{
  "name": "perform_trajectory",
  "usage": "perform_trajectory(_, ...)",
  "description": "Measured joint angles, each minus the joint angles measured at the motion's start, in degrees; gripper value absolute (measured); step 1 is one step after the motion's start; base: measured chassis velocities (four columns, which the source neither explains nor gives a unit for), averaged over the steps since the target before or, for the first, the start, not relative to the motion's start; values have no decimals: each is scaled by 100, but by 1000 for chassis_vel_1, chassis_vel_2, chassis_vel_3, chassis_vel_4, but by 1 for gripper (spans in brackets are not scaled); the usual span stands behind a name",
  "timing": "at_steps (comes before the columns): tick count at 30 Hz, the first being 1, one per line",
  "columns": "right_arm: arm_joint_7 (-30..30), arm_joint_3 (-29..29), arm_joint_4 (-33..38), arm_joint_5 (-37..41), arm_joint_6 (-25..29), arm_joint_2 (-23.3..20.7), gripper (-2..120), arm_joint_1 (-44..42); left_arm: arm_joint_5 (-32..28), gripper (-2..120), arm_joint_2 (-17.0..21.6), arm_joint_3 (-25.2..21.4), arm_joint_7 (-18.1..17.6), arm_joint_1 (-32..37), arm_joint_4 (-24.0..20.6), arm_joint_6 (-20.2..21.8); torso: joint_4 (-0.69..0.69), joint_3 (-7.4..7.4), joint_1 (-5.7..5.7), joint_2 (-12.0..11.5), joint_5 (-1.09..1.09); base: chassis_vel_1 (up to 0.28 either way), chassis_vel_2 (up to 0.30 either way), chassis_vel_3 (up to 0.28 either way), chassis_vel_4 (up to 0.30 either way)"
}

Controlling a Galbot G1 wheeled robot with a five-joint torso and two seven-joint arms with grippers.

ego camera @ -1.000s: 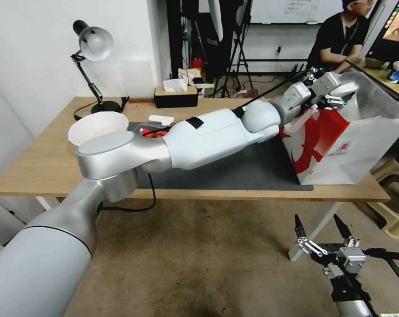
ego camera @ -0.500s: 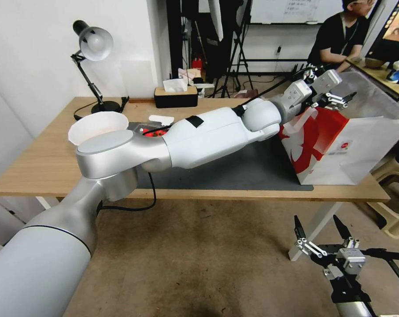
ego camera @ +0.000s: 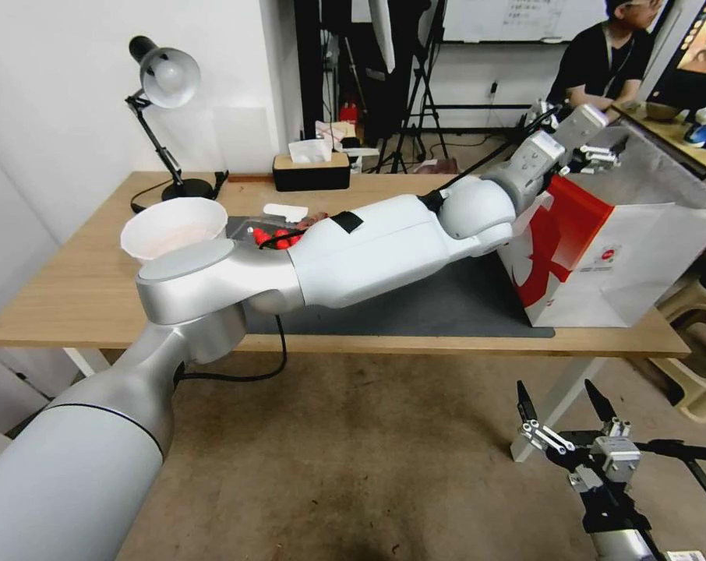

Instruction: Pick up the trash from the table and place it into the takeout bag.

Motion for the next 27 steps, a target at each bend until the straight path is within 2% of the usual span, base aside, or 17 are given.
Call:
perform_trajectory(1,0,0,0,0,0,0,100,0,0,100,0,0,0,0,0,0,0,0,0,0,0,0,0,0,0)
perform_trajectory(3,4,-18,-14,-3,-18,-16,100,26,104,100,477,-262,-392,276,-506,336,5,0,0,0,-1,0,0,0,0)
perform_trajectory(4,14,-38,-19,-7,-20,-33,100,42,144,100,946,-583,-712,621,-1109,534,5,0,1,-1,-2,0,0,0,0)
perform_trajectory(5,16,-39,-19,-7,-20,-41,100,42,156,100,1086,-704,-773,752,-1299,597,4,0,1,0,-2,0,0,0,0)
perform_trajectory(6,16,-39,-19,-7,-20,-41,100,42,156,100,1086,-704,-773,752,-1299,597,4,0,1,0,-2,0,0,0,0)
perform_trajectory(8,19,-36,-18,-10,-44,-73,100,48,381,100,1505,-1076,-873,1184,-1717,636,4,0,0,0,-4,0,0,0,0)
perform_trajectory(9,19,-36,-18,-10,-44,-73,100,48,381,100,1505,-1076,-873,1184,-1717,636,4,0,0,0,-4,0,0,0,0)
perform_trajectory(12,23,12,-6,-11,-59,-107,100,18,694,100,2154,-1484,-916,1825,-2183,527,3,0,1,-1,-3,0,0,0,0)
perform_trajectory(13,23,12,-6,-11,-59,-107,100,18,694,100,2154,-1484,-916,1825,-2183,527,3,0,1,-1,-3,0,0,0,0)
perform_trajectory(15,25,38,26,-1,-48,-117,100,-20,798,100,2516,-1710,-939,2219,-2522,517,3,0,0,-1,-3,0,0,0,0)
perform_trajectory(16,25,38,26,-1,-48,-117,100,-20,798,100,2516,-1710,-939,2219,-2522,517,3,0,0,-1,-3,0,0,0,0)
perform_trajectory(19,35,44,43,2,-15,-137,100,-46,888,100,2901,-2062,-960,2820,-2944,528,3,0,1,-1,-2,0,0,0,0)
perform_trajectory(22,40,48,46,5,0,-151,100,-57,926,100,3029,-2235,-973,3106,-3120,551,1,0,0,-1,-1,0,0,0,0)
perform_trajectory(24,50,74,46,43,39,-172,100,-73,1148,100,3297,-2745,-928,3904,-3448,594,2,0,0,0,-3,0,0,0,0)
perform_trajectory(25,50,74,46,43,39,-172,100,-73,1148,100,3297,-2745,-928,3904,-3448,594,2,0,0,0,-3,0,0,0,0)
perform_trajectory(27,51,97,53,90,98,-180,100,-101,1415,100,3479,-3250,-769,4553,-3636,579,4,0,0,0,-1,0,0,0,0)
